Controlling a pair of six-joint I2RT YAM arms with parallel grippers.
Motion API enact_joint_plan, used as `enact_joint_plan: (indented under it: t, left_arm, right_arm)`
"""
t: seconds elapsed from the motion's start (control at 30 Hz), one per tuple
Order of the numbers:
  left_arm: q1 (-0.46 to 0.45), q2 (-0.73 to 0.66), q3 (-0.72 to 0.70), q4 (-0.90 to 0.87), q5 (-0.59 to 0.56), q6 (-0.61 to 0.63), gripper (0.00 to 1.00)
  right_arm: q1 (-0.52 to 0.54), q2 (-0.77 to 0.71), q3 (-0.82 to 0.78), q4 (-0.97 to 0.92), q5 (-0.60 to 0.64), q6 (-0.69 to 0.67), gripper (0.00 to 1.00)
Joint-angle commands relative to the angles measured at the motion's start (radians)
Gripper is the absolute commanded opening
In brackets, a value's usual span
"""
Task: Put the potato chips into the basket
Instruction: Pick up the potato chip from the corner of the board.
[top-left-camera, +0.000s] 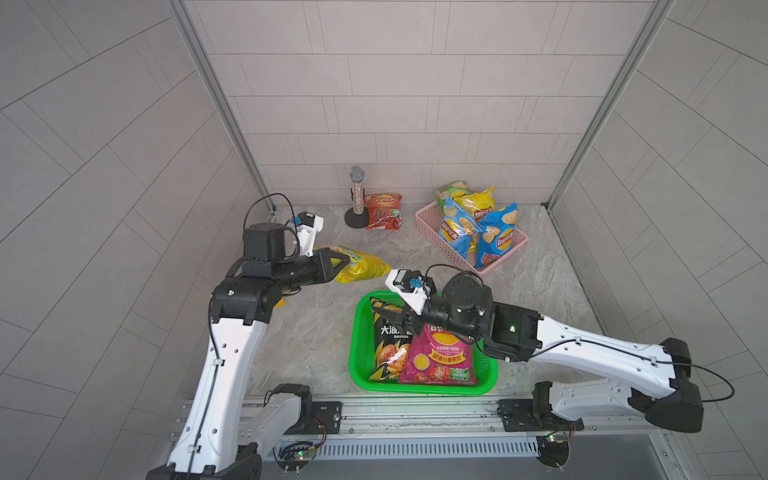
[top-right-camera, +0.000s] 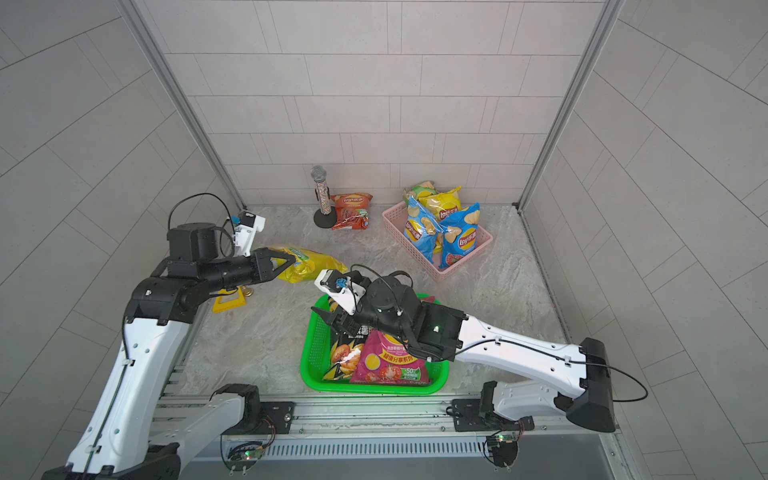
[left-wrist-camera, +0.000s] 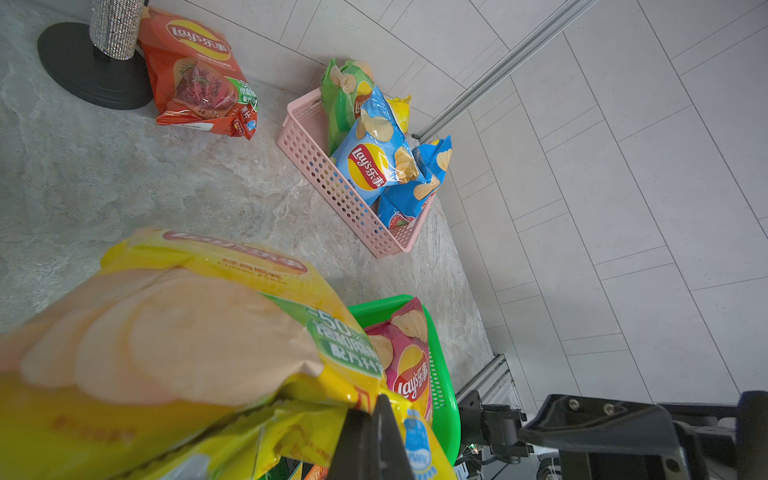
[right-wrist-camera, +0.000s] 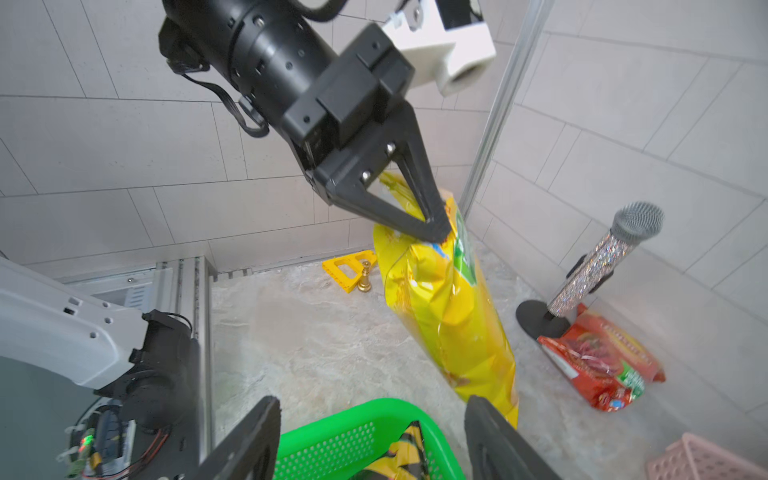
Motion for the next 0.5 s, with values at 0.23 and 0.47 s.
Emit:
enact_joint_plan:
  t: [0.23,0.47]
  left_arm:
    - [-0.008,-0.012,-0.019,0.019,0.040,-0.016,0.00]
    - [-0.009,-0.011,-0.019,0.016,0.067,-0.021,0.00]
  right_arm:
    - [-0.001,0.168,0.172,-0.013,0.034,-0.202,0.72]
    - [-0.011,0.240,0.236,-0.007,0.080,-0.227,0.65]
